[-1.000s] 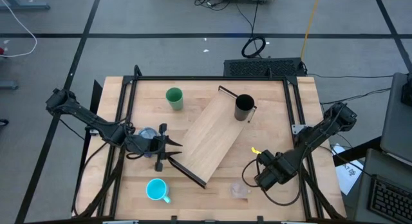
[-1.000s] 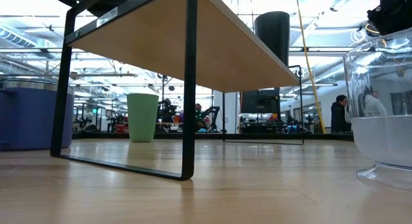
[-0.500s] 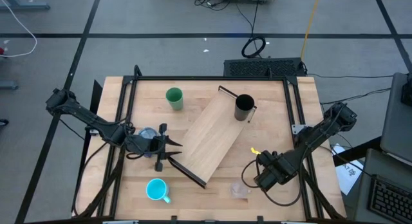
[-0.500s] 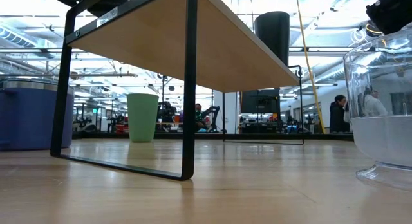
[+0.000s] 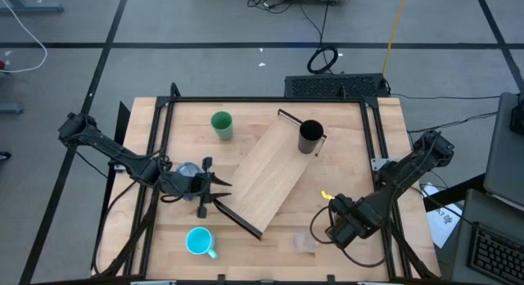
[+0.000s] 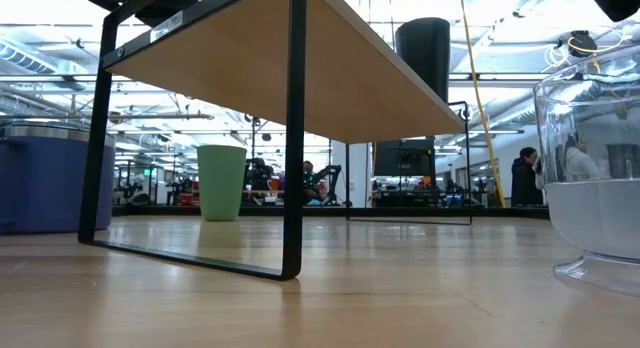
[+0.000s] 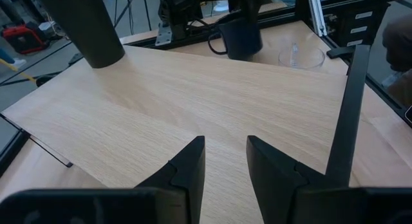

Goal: Stack small to large cups/mugs on shelf
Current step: Put the dark blue cup on the shelf

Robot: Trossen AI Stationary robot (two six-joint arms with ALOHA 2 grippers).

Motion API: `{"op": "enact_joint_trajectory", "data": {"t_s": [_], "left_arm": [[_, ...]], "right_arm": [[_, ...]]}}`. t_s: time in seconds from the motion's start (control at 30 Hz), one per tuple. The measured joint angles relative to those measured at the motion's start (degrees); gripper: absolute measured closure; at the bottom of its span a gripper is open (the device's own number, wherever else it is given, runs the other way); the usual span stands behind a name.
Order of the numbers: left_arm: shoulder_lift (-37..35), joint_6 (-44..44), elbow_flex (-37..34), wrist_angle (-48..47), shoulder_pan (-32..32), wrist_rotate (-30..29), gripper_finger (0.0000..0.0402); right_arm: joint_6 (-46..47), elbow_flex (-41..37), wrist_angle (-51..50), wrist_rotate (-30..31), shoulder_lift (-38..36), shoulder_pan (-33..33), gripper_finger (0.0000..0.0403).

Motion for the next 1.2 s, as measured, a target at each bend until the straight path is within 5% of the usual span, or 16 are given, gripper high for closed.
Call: {"op": "enact_joint_trajectory", "data": {"t_s": [1.2], "left_arm": [[-0.02,0.59,0.00,0.13,0.02,-0.02,0.0284]], "right_arm": [[-2.99,2.98,0.10,5.12,0.00,0.94,0.0393]]}}
